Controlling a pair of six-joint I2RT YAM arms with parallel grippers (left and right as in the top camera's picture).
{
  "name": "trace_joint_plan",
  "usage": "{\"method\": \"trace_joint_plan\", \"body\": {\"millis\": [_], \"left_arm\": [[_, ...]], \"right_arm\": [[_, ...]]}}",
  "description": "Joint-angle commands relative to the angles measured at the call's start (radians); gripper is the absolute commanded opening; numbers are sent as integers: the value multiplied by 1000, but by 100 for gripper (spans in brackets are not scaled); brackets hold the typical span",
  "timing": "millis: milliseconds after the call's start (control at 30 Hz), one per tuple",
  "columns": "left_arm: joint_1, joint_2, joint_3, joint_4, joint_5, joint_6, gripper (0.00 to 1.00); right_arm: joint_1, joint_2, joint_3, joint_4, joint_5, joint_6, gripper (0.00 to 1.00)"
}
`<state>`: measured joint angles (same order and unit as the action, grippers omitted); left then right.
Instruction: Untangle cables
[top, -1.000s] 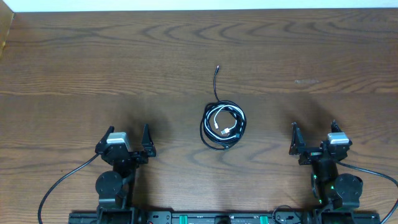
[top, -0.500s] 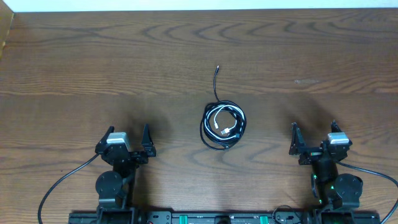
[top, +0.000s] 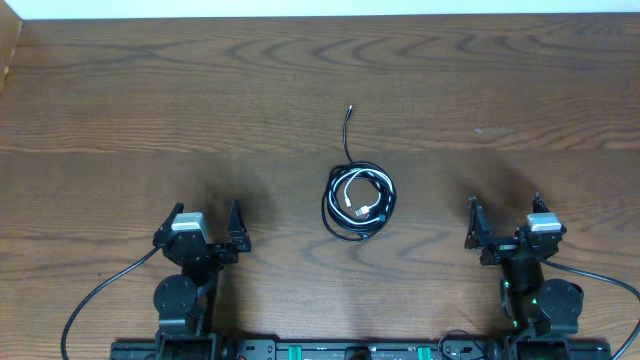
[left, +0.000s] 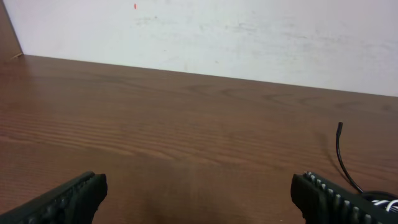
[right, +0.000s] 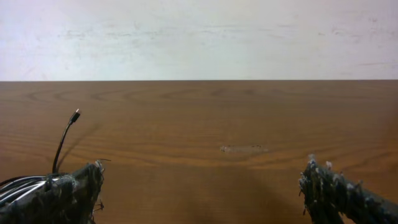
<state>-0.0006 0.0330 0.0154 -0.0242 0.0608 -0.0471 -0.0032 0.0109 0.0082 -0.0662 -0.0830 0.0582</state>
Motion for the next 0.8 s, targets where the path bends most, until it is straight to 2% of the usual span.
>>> {"method": "trace_joint_plan", "body": {"millis": [0,767], "left_arm": [[4,4,-11,-43,-2,13,100],[4,4,-11,-43,-2,13,100]], "right_arm": [[5,-4,-3,-2,-6,8,99],[5,-4,-3,11,-6,8,99]]}}
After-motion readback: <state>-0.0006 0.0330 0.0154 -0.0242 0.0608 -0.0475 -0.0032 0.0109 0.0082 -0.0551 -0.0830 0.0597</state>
